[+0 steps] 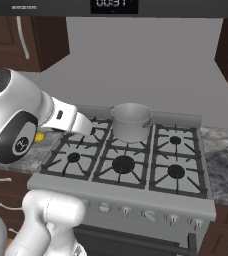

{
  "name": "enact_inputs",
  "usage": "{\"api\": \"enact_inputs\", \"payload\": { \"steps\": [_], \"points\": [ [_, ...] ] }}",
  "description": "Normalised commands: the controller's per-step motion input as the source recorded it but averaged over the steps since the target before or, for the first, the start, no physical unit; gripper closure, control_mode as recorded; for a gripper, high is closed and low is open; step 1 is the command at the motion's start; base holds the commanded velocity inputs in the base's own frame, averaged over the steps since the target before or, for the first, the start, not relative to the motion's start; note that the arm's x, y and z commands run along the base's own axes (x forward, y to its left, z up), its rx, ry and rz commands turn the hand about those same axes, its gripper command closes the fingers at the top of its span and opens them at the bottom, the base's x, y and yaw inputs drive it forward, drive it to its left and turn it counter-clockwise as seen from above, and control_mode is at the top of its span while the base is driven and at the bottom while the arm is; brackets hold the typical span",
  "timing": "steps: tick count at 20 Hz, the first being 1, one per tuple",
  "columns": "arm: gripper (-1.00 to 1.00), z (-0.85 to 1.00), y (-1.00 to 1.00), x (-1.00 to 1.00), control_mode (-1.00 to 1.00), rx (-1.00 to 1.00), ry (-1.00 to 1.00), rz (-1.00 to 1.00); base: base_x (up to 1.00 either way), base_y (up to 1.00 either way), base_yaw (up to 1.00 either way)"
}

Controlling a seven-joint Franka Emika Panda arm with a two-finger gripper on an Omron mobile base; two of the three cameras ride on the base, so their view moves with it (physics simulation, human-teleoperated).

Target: Turn on the burner for the pot on the stove. Wait thirty seconds for the pot to heat up. Then add the lemon to the pot.

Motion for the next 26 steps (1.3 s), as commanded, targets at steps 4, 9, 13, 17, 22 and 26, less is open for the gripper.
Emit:
{"api": "enact_inputs", "payload": {
  "steps": [4, 9, 13, 17, 22, 26],
  "points": [
    [-1.0, 0.0, 0.0, 0.0, -1.0, 0.0, 0.0, 0.0, 0.0, 0.0, 0.0],
    [-1.0, 0.0, 0.0, 0.0, -1.0, 0.0, 0.0, 0.0, 0.0, 0.0, 0.0],
    [-1.0, 0.0, 0.0, 0.0, -1.0, 0.0, 0.0, 0.0, 0.0, 0.0, 0.0],
    [-1.0, 0.0, 0.0, 0.0, -1.0, 0.0, 0.0, 0.0, 0.0, 0.0, 0.0],
    [-1.0, 0.0, 0.0, 0.0, -1.0, 0.0, 0.0, 0.0, 0.0, 0.0, 0.0],
    [-1.0, 0.0, 0.0, 0.0, -1.0, 0.0, 0.0, 0.0, 0.0, 0.0, 0.0]
  ]
}}
